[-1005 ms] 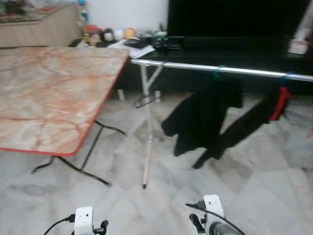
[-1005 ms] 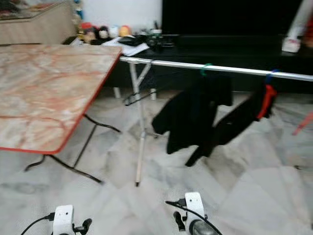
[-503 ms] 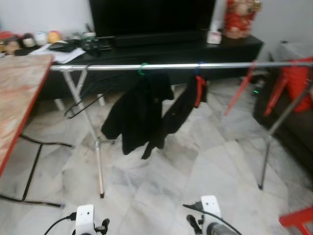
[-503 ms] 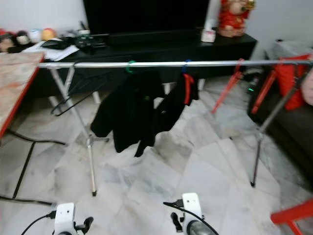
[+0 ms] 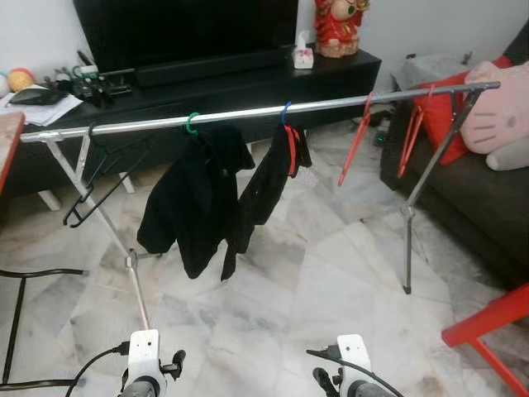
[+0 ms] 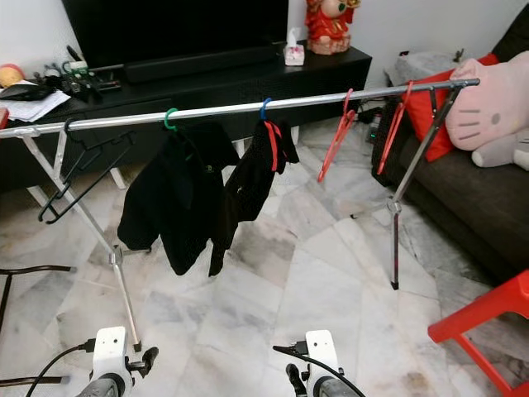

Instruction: Hang hanger

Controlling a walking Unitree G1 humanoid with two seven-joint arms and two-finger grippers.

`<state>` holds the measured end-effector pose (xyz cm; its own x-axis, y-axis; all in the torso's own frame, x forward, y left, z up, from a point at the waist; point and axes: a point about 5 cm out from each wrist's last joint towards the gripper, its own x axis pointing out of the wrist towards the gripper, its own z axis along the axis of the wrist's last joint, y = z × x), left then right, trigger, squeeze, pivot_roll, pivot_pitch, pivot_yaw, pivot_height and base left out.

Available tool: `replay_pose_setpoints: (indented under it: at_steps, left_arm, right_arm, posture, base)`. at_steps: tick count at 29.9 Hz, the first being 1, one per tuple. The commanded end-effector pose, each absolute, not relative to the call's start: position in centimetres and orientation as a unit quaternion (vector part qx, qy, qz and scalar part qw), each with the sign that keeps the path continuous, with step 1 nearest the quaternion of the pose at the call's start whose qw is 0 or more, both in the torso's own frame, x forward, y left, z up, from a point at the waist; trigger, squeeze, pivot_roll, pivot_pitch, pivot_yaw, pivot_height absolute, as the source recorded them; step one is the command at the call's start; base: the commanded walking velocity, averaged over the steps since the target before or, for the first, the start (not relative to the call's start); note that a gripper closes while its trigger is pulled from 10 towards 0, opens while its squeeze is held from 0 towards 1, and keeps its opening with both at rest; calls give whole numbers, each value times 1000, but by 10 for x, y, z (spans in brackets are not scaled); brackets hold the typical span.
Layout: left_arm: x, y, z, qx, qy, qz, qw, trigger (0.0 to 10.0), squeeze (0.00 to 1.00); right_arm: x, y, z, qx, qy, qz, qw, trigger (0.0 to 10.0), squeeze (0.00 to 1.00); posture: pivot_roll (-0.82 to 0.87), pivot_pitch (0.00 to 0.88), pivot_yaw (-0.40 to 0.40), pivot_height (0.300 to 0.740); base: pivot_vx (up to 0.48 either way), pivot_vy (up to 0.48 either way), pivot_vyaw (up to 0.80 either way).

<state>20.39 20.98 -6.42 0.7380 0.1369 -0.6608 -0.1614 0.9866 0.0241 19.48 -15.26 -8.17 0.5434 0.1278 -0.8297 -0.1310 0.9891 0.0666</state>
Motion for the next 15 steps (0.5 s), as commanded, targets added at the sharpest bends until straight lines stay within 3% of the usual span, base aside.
replay_pose_setpoints:
  at_steps: [1, 5, 9, 15]
  left_arm:
    - [198, 212, -67, -23, 358, 88, 929, 10000, 0]
    - [193, 211, -70, -33, 366, 95, 925, 10000, 0]
    - [192, 210, -71, -35, 367, 95, 925, 10000, 0]
    - [196, 209, -68, -29, 359, 86, 929, 10000, 0]
  right_arm:
    - [197, -151, -81, -5, 470, 81, 879, 10000, 0]
    - [195, -152, -82, -7, 472, 82, 878, 10000, 0]
    - [193, -152, -83, -8, 475, 82, 876, 10000, 0]
    - [192, -152, -83, -8, 476, 82, 875, 10000, 0]
  posture:
    - [-45, 0, 25, 732]
    - [-45, 0, 25, 732]
    - [-46, 0, 32, 732]
    - [-46, 0, 33, 732]
  base:
    - [0, 0, -706]
    - [0, 0, -706]
    - [0, 279, -706]
    - [0, 0, -706]
